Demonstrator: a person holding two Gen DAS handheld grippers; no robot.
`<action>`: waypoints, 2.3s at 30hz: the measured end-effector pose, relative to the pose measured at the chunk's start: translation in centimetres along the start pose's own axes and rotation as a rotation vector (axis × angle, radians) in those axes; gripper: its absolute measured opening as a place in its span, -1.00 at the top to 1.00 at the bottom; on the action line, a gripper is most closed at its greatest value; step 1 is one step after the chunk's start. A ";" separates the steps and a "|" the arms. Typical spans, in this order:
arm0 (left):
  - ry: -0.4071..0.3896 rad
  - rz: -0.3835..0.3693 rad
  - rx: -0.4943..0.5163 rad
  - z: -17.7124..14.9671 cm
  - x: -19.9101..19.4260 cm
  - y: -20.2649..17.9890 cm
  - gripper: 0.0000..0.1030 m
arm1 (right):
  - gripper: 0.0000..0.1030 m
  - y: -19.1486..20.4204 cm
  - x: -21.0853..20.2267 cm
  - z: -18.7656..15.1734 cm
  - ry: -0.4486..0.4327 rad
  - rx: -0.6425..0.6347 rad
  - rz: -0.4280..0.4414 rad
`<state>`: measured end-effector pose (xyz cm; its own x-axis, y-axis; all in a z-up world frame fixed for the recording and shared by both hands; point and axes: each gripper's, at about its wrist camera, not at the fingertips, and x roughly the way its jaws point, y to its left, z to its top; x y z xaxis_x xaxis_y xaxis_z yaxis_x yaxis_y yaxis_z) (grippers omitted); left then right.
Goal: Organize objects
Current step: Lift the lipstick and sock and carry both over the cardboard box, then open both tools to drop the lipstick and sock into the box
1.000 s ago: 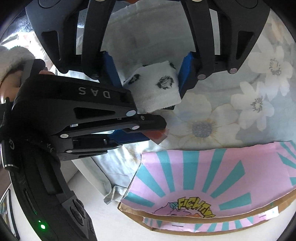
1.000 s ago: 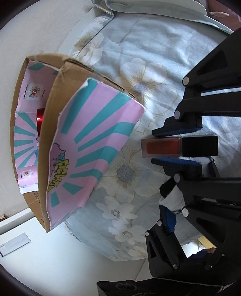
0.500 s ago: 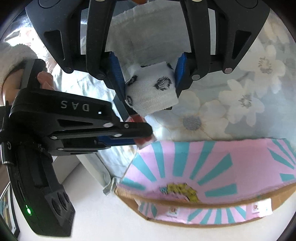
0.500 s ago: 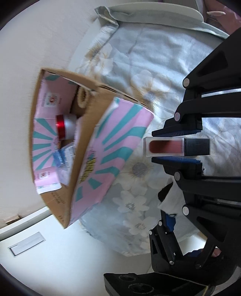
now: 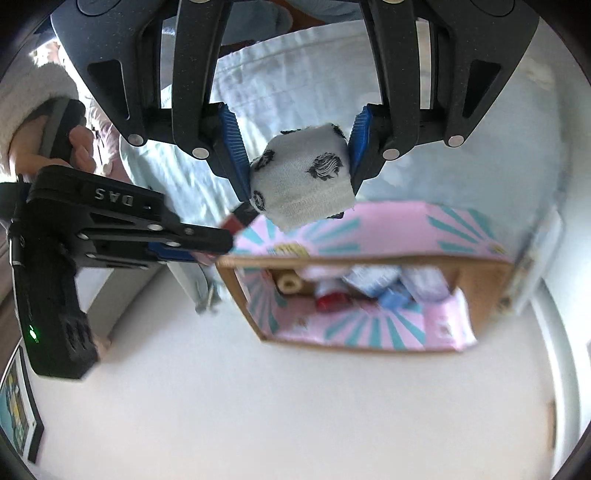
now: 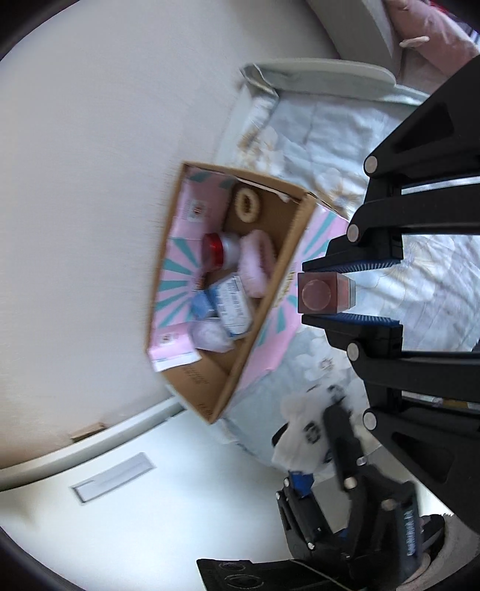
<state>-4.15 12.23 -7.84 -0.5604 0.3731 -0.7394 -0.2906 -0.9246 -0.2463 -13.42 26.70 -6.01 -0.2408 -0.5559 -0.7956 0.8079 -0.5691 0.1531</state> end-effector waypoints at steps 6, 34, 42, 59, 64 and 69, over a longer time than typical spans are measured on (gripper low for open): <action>-0.032 0.035 -0.007 3.0 -4.4 2.3 0.13 | 0.65 2.5 -4.3 1.6 -0.058 0.034 -0.104; -0.120 -0.003 0.097 11.0 -6.2 10.4 0.13 | 0.65 6.1 -5.2 6.5 -0.139 0.138 -0.272; -0.068 0.038 0.064 14.8 -0.1 12.2 0.13 | 0.65 1.0 0.7 9.2 -0.015 0.125 -0.270; 0.133 0.096 0.004 13.2 12.0 14.0 0.12 | 0.65 -5.8 10.5 9.1 0.190 0.173 -0.182; 0.129 0.133 0.008 13.8 12.3 13.1 -0.81 | -0.40 -5.8 10.9 10.8 0.148 0.160 -0.161; 0.120 0.133 0.057 13.9 12.8 12.3 -1.00 | -0.86 -6.7 11.4 11.8 0.134 0.209 -0.095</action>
<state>-25.67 6.69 -11.65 -0.5013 0.2329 -0.8334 -0.2655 -0.9580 -0.1081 -27.90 17.00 -9.19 -0.2258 -0.4163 -0.8807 0.6529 -0.7357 0.1804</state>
